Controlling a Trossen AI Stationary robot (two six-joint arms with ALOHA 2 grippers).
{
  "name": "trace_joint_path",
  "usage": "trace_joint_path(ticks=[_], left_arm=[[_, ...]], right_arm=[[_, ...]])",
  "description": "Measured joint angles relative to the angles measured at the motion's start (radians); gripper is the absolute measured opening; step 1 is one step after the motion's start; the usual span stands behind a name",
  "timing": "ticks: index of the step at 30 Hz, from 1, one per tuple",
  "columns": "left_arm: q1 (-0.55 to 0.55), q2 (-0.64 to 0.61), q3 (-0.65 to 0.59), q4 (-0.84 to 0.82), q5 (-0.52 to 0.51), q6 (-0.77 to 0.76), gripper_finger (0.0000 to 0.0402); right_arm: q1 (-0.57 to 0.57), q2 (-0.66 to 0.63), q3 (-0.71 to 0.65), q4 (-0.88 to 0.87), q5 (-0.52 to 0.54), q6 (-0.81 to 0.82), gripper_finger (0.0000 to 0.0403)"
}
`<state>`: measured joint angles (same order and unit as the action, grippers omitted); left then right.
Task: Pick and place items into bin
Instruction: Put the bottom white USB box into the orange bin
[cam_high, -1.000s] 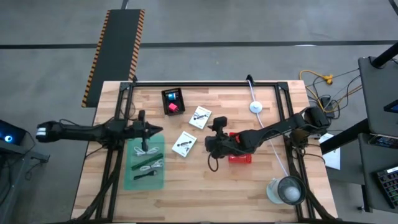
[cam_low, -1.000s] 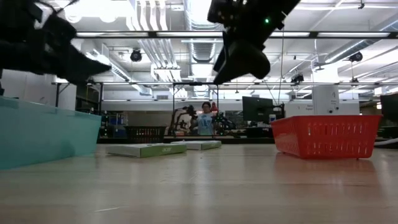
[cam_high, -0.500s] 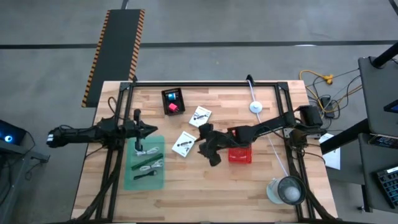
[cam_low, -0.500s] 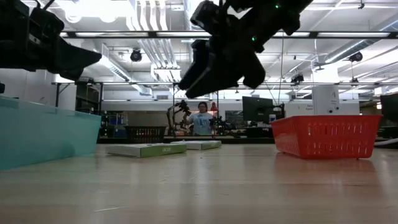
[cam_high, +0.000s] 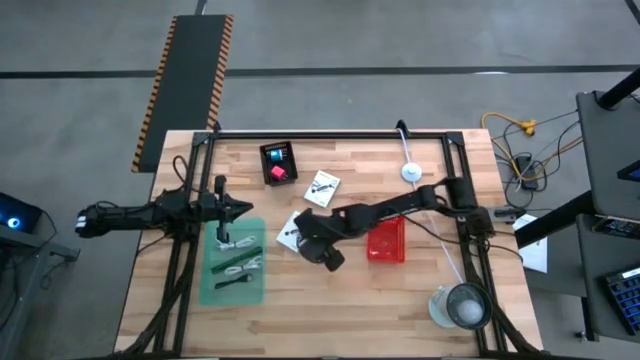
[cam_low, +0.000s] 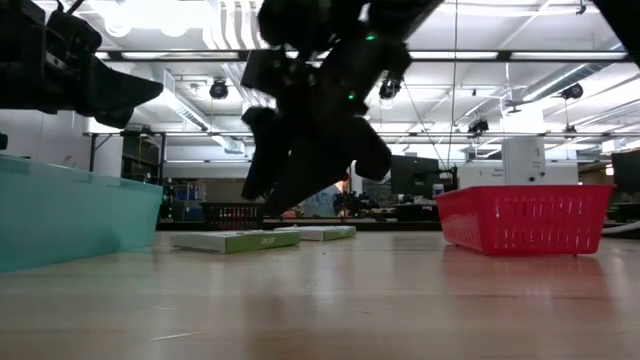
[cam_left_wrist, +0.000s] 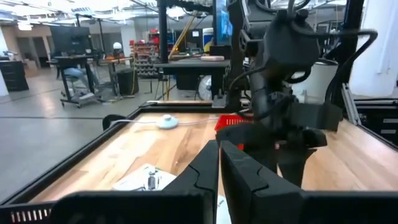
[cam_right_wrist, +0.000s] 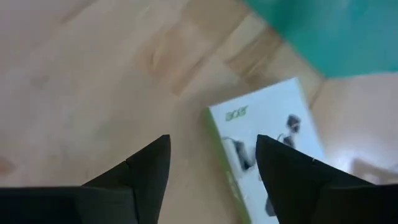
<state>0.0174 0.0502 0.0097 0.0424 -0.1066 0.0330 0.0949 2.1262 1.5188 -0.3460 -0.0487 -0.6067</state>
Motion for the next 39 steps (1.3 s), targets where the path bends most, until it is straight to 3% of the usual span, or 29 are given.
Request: trace_joint_path(ticks=[11, 22, 39], left_arm=[[0.000, 0.015, -0.001, -0.001, 0.000, 0.000, 0.0002], [0.000, 0.027, -0.001, 0.000, 0.000, 0.000, 0.0002], [0.000, 0.029, -0.001, -0.001, 0.000, 0.000, 0.0002]], right_arm=[[-0.034, 0.133, 0.189, -0.179, -0.016, -0.098, 0.0165], [-0.068, 0.190, 0.223, -0.228, -0.016, -0.130, 0.0131], [-0.067, 0.185, 0.220, -0.291, -0.013, -0.126, 0.0011]])
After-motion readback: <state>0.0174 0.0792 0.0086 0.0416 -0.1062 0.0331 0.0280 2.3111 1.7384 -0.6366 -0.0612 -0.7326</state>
